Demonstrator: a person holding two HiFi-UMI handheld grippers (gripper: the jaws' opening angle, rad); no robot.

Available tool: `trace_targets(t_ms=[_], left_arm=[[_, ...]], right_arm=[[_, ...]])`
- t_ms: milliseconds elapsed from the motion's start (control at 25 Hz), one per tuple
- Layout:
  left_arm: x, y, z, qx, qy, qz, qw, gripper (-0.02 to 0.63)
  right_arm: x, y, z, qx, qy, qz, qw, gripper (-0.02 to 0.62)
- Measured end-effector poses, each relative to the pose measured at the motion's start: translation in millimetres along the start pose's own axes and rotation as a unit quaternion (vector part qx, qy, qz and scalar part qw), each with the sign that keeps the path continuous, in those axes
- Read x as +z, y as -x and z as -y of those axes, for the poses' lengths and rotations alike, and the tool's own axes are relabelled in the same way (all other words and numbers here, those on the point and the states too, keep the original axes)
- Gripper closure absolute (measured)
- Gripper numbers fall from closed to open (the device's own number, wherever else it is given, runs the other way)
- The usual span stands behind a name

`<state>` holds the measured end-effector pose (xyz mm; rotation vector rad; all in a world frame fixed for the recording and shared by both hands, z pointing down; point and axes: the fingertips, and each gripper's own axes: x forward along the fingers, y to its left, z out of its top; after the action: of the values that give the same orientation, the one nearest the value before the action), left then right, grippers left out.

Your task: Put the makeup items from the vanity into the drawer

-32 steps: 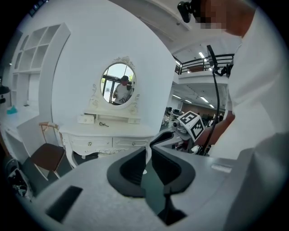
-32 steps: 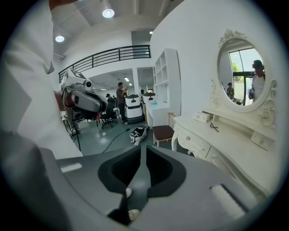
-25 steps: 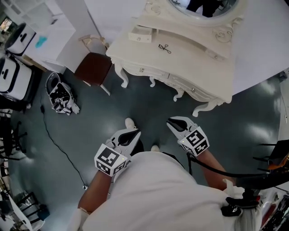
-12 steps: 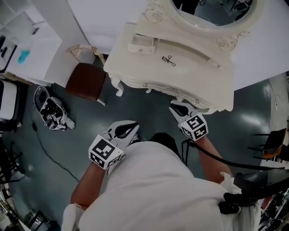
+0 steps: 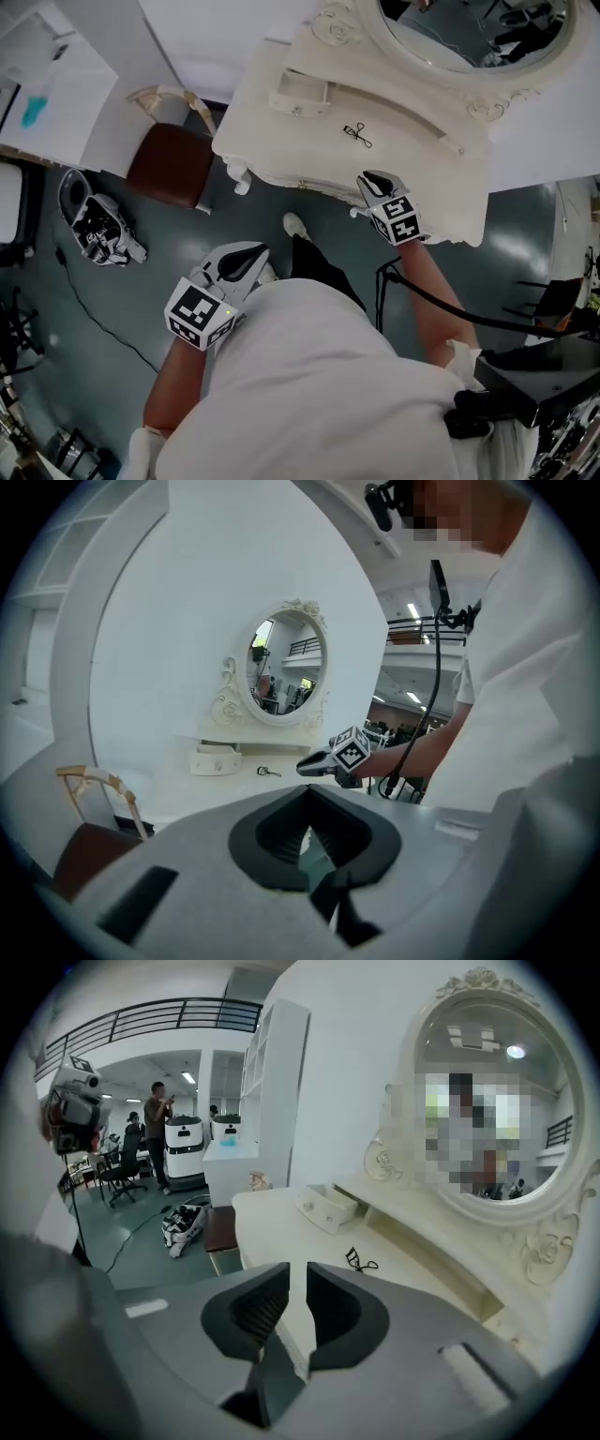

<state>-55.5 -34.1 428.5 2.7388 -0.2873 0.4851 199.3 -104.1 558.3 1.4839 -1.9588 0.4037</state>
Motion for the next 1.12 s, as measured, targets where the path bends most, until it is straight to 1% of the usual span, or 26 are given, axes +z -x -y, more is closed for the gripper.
trace_targets(t_ms=[120,200,400,600,720,880,960,1120], left_arm=[[19.6,-11.5,-22.8,0.023,0.023,0.009,0.9994,0.604],[31.1,-20.1,-37.0,0.037,0.029,0.010,0.9989,0.604],[52.0,-48.2,-68.7,0.068,0.045,0.010,0.9966,0.604],[69.2,-72.5,-86.3,0.085,0.051,0.006,0.9951,0.604],[75.2,-87.1,-95.4,0.092,0.052,0.001,0.9944,0.604],[79.6,-100.4,-105.1,0.102,0.055,-0.001,0.9933,0.604],[81.4,-104.8,-109.7,0.106,0.058,-0.001,0.9927,0.604],[87.5,-115.3,-118.2,0.107,0.057,0.000,0.9926,0.604]], right_arm=[[2.9,-37.9,41.7,-0.010,0.020,-0.021,1.000,0.525],[4.1,-60.6,64.1,-0.013,0.028,-0.033,0.999,0.514],[3.4,-108.8,97.2,0.002,0.045,-0.051,0.998,0.509],[1.7,-142.7,109.4,0.017,0.073,-0.068,0.995,0.506],[-2.4,-158.1,118.4,0.022,0.082,-0.079,0.993,0.510],[-9.3,-171.4,123.2,0.032,0.092,-0.088,0.991,0.528],[-12.4,-174.5,124.3,0.032,0.097,-0.089,0.991,0.562],[-10.1,-174.5,129.9,0.035,0.096,-0.087,0.991,0.574]])
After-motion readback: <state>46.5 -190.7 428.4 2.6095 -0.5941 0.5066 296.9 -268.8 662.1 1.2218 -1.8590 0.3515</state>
